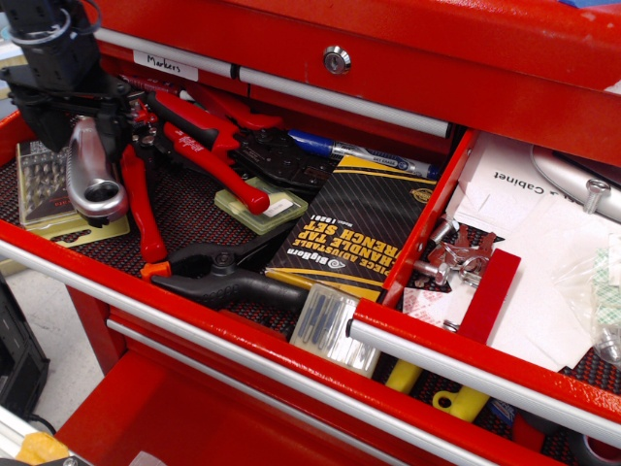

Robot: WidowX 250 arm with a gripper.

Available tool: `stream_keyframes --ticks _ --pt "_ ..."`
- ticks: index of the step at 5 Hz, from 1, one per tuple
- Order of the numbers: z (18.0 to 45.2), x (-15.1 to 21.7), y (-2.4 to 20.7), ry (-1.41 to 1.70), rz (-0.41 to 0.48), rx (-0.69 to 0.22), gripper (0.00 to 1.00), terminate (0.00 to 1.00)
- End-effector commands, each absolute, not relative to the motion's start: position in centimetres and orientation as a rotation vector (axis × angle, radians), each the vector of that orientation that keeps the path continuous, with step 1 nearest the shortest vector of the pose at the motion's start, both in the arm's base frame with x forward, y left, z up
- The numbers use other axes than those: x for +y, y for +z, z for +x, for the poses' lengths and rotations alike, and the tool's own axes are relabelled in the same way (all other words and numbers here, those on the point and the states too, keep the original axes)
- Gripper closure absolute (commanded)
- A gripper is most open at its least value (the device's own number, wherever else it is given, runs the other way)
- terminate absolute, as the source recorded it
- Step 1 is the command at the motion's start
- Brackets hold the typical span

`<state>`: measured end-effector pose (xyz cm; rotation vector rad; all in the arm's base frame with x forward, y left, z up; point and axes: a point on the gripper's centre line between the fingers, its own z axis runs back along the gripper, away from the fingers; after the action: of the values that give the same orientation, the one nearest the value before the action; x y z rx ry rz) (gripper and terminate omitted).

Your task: Pick up box cutter and put into drawer

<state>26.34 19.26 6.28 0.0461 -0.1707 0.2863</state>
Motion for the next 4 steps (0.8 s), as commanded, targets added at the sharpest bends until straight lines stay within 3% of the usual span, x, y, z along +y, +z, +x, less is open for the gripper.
stream_keyframes --ticks 1,2,3,4 --pt "25.5 20.0 5.6 0.266 0.015 -0.19 0.0 0.0" --pt "25.3 19.9 4.8 0.29 -0.011 -0.201 0.0 0.0" --pt "25.5 19.6 4.7 0.32 -0.031 -0.192 1.0 0.0" --pt "25.2 18.0 7.0 0.358 0.006 -0.151 1.0 0.0"
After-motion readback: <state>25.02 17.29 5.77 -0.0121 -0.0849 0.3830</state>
